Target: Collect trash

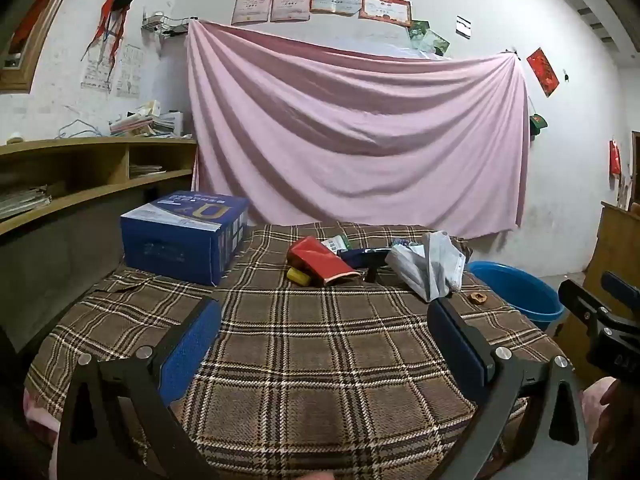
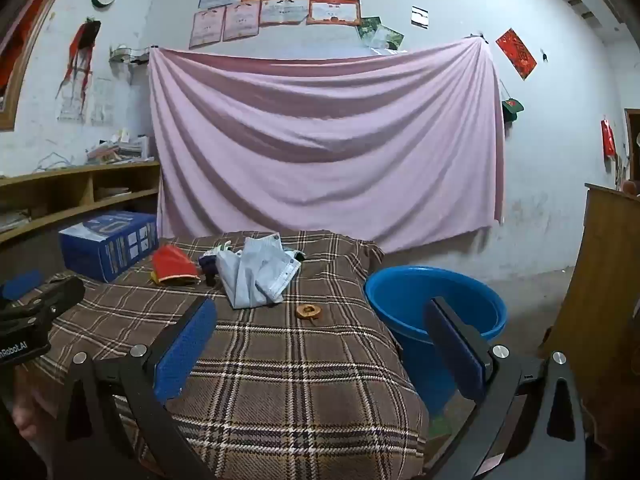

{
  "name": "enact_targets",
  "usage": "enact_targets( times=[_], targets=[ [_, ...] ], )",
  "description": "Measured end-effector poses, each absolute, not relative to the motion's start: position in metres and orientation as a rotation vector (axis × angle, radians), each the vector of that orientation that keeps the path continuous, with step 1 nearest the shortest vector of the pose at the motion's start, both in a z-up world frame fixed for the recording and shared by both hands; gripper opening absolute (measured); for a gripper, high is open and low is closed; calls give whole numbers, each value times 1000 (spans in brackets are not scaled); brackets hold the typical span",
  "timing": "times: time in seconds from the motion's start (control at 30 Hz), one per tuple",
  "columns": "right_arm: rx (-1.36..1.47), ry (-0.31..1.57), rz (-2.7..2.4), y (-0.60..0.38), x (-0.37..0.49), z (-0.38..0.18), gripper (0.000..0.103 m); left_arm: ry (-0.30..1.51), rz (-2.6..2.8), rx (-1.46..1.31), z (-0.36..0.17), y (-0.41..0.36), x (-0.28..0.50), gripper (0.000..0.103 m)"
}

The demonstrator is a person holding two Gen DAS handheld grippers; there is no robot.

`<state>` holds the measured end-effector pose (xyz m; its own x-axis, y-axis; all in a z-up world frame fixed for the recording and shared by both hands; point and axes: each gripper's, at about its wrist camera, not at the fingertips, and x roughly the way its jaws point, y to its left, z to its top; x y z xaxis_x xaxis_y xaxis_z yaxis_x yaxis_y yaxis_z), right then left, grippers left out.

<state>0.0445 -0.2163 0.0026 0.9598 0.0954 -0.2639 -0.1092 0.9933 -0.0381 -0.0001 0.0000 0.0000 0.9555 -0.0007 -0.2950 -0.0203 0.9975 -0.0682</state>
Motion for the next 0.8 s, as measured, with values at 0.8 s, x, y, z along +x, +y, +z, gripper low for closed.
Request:
enact_targets(
  times=[0.8],
  targets=[
    [-51, 301, 113, -216, 51, -6, 103, 312, 5, -90, -3, 3, 0, 101]
  ],
)
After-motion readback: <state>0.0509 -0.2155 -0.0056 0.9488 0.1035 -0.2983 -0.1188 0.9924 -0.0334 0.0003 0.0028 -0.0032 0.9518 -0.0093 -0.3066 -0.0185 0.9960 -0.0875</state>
